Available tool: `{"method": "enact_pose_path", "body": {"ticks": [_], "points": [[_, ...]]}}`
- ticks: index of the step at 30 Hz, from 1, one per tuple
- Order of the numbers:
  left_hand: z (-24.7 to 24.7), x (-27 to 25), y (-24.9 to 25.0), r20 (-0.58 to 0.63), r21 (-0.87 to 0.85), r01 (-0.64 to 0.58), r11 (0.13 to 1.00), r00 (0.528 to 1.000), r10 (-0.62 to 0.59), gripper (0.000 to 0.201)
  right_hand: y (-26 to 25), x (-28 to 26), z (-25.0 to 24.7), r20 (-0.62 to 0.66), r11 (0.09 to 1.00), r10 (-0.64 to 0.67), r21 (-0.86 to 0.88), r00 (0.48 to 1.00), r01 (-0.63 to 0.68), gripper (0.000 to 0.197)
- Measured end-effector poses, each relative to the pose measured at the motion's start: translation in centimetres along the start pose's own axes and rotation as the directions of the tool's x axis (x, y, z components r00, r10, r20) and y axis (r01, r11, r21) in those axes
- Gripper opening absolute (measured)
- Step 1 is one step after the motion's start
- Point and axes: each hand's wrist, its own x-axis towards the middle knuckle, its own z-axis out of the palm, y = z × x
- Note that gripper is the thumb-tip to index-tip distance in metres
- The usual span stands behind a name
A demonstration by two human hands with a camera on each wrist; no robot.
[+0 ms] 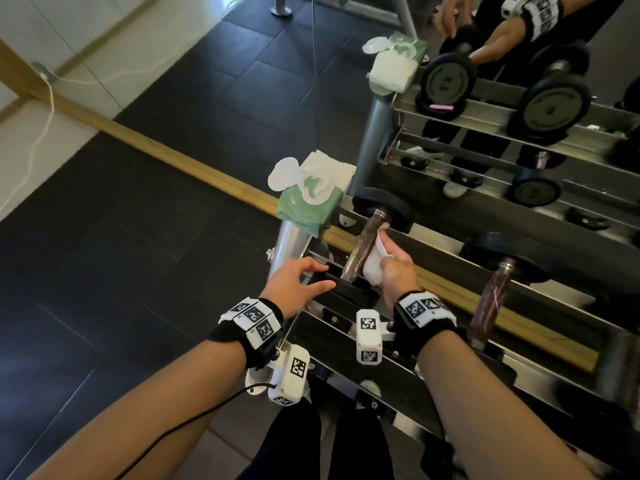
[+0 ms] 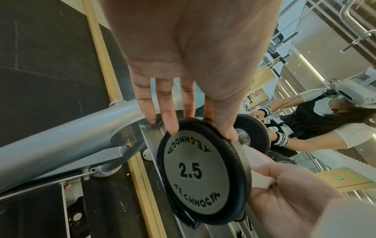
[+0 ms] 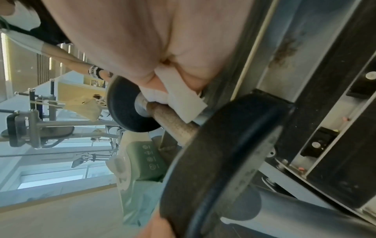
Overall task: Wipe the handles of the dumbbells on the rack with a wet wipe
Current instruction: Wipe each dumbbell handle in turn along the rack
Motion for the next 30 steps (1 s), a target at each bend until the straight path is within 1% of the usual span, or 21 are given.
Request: {"method": "enact_pose_path", "body": {"ticks": [3, 5, 7, 8, 10, 11, 13, 15, 19, 21, 23, 24, 25, 26, 27, 28, 29, 30], "points": [[-0.2, 0.2, 0.0, 0.021, -0.034, 0.006, 0.999, 1.000, -0.005, 0.032, 0.7, -1.1, -1.1, 0.066, 0.998, 0.001, -0.056, 0.998, 0.003, 0.055], [-0.4, 0.3, 0.2, 0.041, -0.046, 0.019, 0.999, 0.999, -0.017, 0.032, -0.2, -1.1, -1.8, 0.040, 0.998, 0.000, -0.068, 0.999, 0.002, 0.057], [-0.6, 0.5, 0.3, 0.065, -0.058, 0.028, 0.998, 0.998, -0.024, 0.031, -1.5, 0.0, -2.2, -0.029, 0.999, -0.046, -0.009, 0.999, 0.046, 0.047], [-0.7, 0.6, 0.3, 0.076, -0.064, 0.034, 0.997, 0.997, -0.029, 0.030, -2.0, 0.6, -2.2, -0.053, 0.997, -0.071, -0.014, 0.996, 0.070, 0.039], [-0.8, 0.8, 0.1, 0.086, -0.063, 0.033, 0.997, 0.996, -0.028, 0.028, -2.4, 1.4, -1.4, -0.052, 0.995, -0.096, -0.022, 0.994, 0.095, 0.026], [-0.8, 0.8, -0.1, 0.084, -0.055, 0.024, 0.998, 0.996, -0.020, 0.027, -2.0, 1.7, -0.8, -0.036, 0.993, -0.110, -0.042, 0.993, 0.109, 0.024], [-0.6, 1.0, -0.3, 0.066, -0.034, 0.003, 0.999, 0.998, -0.001, 0.027, -0.7, 1.7, 0.1, 0.007, 0.967, -0.173, -0.187, 0.985, 0.172, 0.031], [-0.5, 1.1, -0.5, 0.052, -0.029, -0.006, 1.000, 0.999, 0.007, 0.029, 0.9, 1.3, 0.1, 0.019, 0.928, -0.221, -0.303, 0.975, 0.217, 0.036], [-0.5, 1.1, -0.7, 0.062, -0.026, -0.028, 0.999, 0.998, 0.029, 0.032, 3.1, -0.3, -0.4, 0.129, 0.880, -0.212, -0.405, 0.969, 0.247, 0.036], [-0.5, 1.0, -0.4, 0.061, -0.013, -0.031, 0.999, 0.998, 0.032, 0.032, 3.4, -1.0, -0.8, 0.168, 0.822, -0.234, -0.491, 0.958, 0.287, 0.034], [-0.6, 0.7, 0.1, 0.048, 0.016, -0.022, 1.000, 0.999, 0.021, 0.032, 2.9, -1.9, -1.2, 0.231, 0.766, -0.200, -0.569, 0.952, 0.299, 0.034], [-0.6, 0.5, 0.5, 0.048, 0.038, -0.018, 0.999, 0.999, 0.016, 0.032, 2.4, -2.3, -1.4, 0.244, 0.776, -0.154, -0.571, 0.958, 0.270, 0.034], [-0.6, 0.3, 0.9, 0.054, 0.059, -0.013, 0.998, 0.998, 0.010, 0.032, 1.7, -2.8, -1.7, 0.243, 0.805, -0.098, -0.552, 0.965, 0.220, 0.034], [-0.6, 0.1, 1.3, 0.064, 0.084, -0.009, 0.996, 0.998, 0.004, 0.031, 0.9, -3.5, -2.0, 0.237, 0.860, -0.045, -0.484, 0.970, 0.159, 0.038], [-0.6, 0.0, 1.7, 0.074, 0.122, -0.008, 0.992, 0.997, -0.001, 0.032, 0.1, -4.1, -2.2, 0.229, 0.928, -0.012, -0.360, 0.973, 0.096, 0.040], [-0.5, -0.1, 2.0, 0.083, 0.169, -0.002, 0.986, 0.997, -0.012, 0.033, -0.6, -4.6, -2.6, 0.204, 0.970, -0.011, -0.235, 0.979, 0.060, 0.038], [-0.5, -0.2, 2.4, 0.086, 0.207, 0.011, 0.978, 0.996, -0.030, 0.035, -1.4, -5.2, -3.1, 0.168, 0.983, -0.034, -0.170, 0.985, 0.063, 0.029], [-0.4, -0.2, 2.9, 0.085, 0.231, 0.032, 0.972, 0.995, -0.053, 0.037, -2.2, -5.9, -3.9, 0.136, 0.986, -0.055, -0.150, 0.989, 0.076, 0.024]]}}
